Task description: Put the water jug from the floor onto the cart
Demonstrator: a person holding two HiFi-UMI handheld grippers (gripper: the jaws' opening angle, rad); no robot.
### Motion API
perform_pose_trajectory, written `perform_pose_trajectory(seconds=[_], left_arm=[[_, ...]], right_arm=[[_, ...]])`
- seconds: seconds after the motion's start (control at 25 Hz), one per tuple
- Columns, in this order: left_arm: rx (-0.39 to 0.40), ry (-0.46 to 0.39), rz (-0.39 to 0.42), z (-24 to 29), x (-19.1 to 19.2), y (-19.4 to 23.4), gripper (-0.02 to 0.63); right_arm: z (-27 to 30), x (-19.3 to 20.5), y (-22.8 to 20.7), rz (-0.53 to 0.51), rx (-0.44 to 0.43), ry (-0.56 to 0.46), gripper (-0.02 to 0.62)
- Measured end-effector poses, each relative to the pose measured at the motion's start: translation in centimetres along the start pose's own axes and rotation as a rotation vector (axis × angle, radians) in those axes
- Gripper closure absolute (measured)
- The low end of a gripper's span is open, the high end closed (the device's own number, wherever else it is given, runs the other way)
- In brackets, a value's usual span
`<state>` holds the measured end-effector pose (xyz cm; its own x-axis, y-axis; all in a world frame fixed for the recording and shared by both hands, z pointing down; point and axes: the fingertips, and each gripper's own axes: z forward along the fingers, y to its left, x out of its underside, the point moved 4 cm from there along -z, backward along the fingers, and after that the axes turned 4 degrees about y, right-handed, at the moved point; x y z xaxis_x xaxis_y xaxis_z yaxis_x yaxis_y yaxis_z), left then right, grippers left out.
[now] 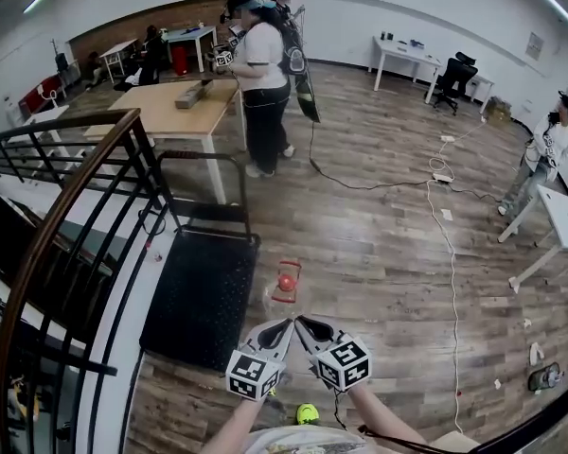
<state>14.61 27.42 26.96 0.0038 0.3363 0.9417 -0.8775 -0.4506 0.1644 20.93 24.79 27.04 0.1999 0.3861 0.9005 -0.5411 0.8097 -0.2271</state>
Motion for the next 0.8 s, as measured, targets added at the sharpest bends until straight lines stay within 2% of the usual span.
perform_pose_trajectory(seconds=[0.36, 0.6, 0.8], left_arm=[[0.067, 0.028, 0.020, 2.4, -2.3, 6.0, 0.594], [0.110, 0.037, 0.052, 4.2, -3.0, 8.7, 0.594], [0.117, 0.045, 0.046, 6.9, -3.1, 10.2, 0.594]], right_arm=[[5.4, -3.4, -2.0, 0.030, 0.045, -0.029, 0.572], [7.9, -4.2, -3.6, 0.061, 0.079, -0.039, 0.572], [9.6, -4.4, -6.1, 0.068, 0.079, -0.025, 0.572]])
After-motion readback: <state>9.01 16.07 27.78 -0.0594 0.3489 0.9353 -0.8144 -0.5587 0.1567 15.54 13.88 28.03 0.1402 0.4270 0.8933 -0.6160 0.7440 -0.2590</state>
